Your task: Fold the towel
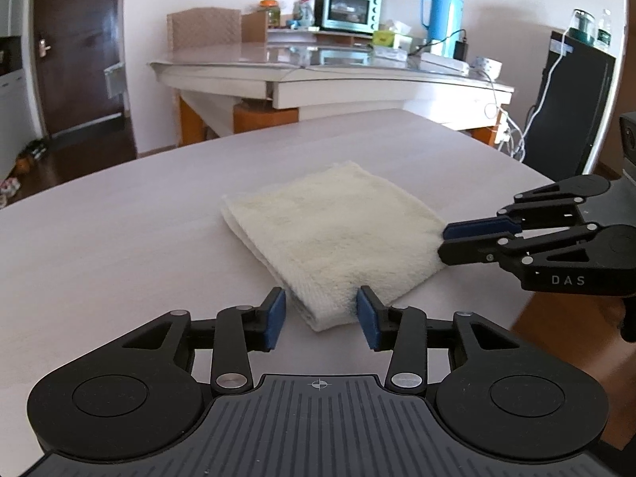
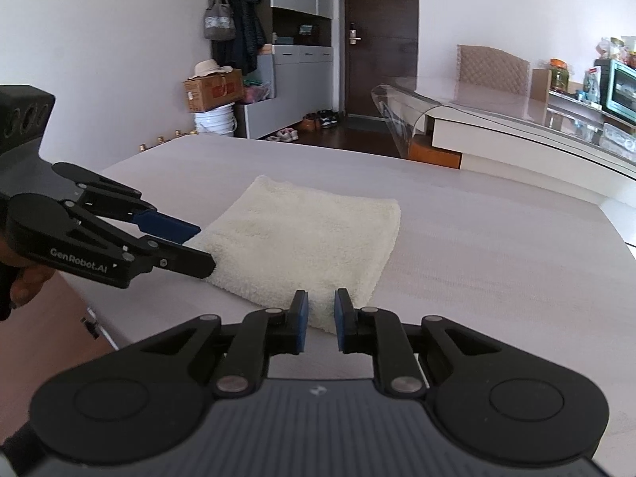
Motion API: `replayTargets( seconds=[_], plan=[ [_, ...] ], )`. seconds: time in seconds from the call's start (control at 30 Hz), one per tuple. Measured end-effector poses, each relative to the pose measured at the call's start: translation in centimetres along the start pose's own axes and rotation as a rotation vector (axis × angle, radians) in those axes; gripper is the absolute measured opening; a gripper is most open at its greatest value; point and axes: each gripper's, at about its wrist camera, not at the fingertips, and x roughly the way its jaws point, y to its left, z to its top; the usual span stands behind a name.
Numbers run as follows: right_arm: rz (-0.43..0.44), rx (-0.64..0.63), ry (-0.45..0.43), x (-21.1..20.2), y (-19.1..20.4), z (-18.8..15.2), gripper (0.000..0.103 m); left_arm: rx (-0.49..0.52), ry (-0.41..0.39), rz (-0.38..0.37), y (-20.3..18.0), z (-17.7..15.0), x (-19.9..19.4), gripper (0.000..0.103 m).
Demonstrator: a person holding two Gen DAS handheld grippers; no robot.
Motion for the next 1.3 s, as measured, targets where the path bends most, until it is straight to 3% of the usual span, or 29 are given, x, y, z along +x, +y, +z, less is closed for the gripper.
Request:
replayTargets(
  seconds=[0.3,0.63,0.67,0.73,0.77,0.83,0.97,1.03,1.2,1.3],
  plan=[
    [-0.010,-0.013,0.023,2.6,0.0,1.8,0.017,-0.022,-0.014,0.042,1.5,0.7,1.2,0.050],
    [-0.015,-0.012,0.015,2.9,0.4,1.8,0.019,-0.053,-0.031,0.076,1.8,0.6,1.3,0.056],
    [-0.009,-0.012,0.015,2.8,0.4,1.8,0.021,-0.056,-0.031,0.079,1.7,0.6,1.2,0.056],
    [0.007,-0.014,0.008,2.6,0.5,1.8,0.044,-0.058,-0.032,0.084,1.6,0.6,1.2,0.059],
    [0.016,-0.016,0.000,2.5,0.5,1.8,0.048,-0.057,-0.030,0.087,1.5,0.6,1.2,0.060],
    [0.021,-0.018,-0.014,2.3,0.6,1.7,0.051,-0.054,-0.023,0.104,1.3,0.5,1.1,0.073],
    [-0.009,-0.008,-0.031,1.3,0.6,1.6,0.057,-0.053,-0.022,0.108,1.1,0.0,0.7,0.076],
    [-0.025,-0.003,-0.036,0.6,0.6,1.4,0.066,-0.049,-0.019,0.115,1.0,-0.3,0.5,0.083],
    [-0.064,0.030,-0.050,-1.4,0.4,0.7,0.076,-0.060,-0.017,0.129,0.7,-1.0,-0.2,0.093],
    [-0.084,0.053,-0.051,-2.4,0.3,0.3,0.080,-0.070,-0.019,0.133,0.5,-1.3,-0.7,0.093]
  ],
)
